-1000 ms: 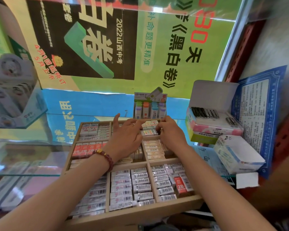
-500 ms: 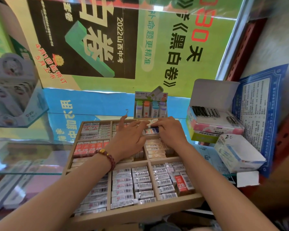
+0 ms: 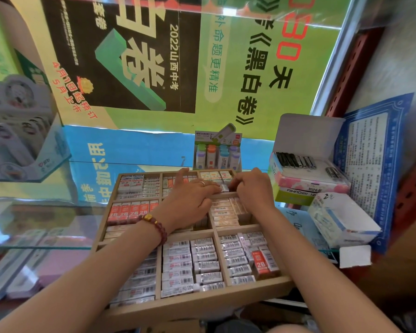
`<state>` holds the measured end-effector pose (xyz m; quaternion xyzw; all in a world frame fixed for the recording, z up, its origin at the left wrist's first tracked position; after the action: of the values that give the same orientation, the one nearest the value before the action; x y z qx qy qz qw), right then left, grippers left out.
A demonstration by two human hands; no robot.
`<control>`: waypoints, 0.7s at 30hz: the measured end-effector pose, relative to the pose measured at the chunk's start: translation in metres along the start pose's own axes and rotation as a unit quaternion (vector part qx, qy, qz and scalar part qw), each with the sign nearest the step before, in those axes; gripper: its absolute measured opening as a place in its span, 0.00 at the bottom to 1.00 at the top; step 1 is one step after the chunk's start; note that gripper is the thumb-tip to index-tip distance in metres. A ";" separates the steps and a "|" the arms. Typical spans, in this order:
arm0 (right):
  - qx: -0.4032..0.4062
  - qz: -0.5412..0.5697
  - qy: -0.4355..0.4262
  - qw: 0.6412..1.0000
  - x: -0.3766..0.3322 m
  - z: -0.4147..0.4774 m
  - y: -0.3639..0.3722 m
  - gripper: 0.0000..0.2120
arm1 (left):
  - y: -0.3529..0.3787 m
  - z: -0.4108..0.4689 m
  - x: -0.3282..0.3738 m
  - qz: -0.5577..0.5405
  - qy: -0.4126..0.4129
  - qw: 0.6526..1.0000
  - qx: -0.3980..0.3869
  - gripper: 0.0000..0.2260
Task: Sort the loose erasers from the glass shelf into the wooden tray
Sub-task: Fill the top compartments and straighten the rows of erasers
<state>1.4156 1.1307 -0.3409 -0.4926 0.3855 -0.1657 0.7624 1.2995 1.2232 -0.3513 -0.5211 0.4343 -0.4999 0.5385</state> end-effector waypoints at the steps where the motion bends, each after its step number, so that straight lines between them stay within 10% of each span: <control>1: -0.031 -0.012 0.002 0.999 -0.001 0.000 0.004 0.18 | 0.000 0.000 0.000 -0.003 -0.001 1.000 0.000 0.27; 7: -0.080 -0.032 -0.011 0.996 -0.003 -0.001 0.010 0.18 | 0.000 0.000 -0.002 -0.008 -0.002 1.000 0.002 0.27; 12: 0.066 -0.046 -0.010 0.997 -0.005 -0.005 -0.014 0.15 | 0.001 0.000 -0.002 -0.004 -0.003 1.000 -0.002 0.27; 21: -0.062 -0.158 -0.054 0.984 -0.018 -0.007 0.002 0.18 | 0.000 -0.002 -0.002 -0.021 -0.002 1.000 0.000 0.27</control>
<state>1.3989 1.1388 -0.3369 -0.6022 0.2701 -0.2330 0.7142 1.2972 1.2251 -0.3515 -0.5312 0.4215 -0.5103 0.5290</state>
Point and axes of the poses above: each hand's wrist, its own z-axis towards the middle knuckle, its own y-axis out of the palm, x = y × z, the point moved 6 cm from there along z, towards the middle knuckle, and after that the axes turned 9 degrees about -x, right-handed, at the moved point
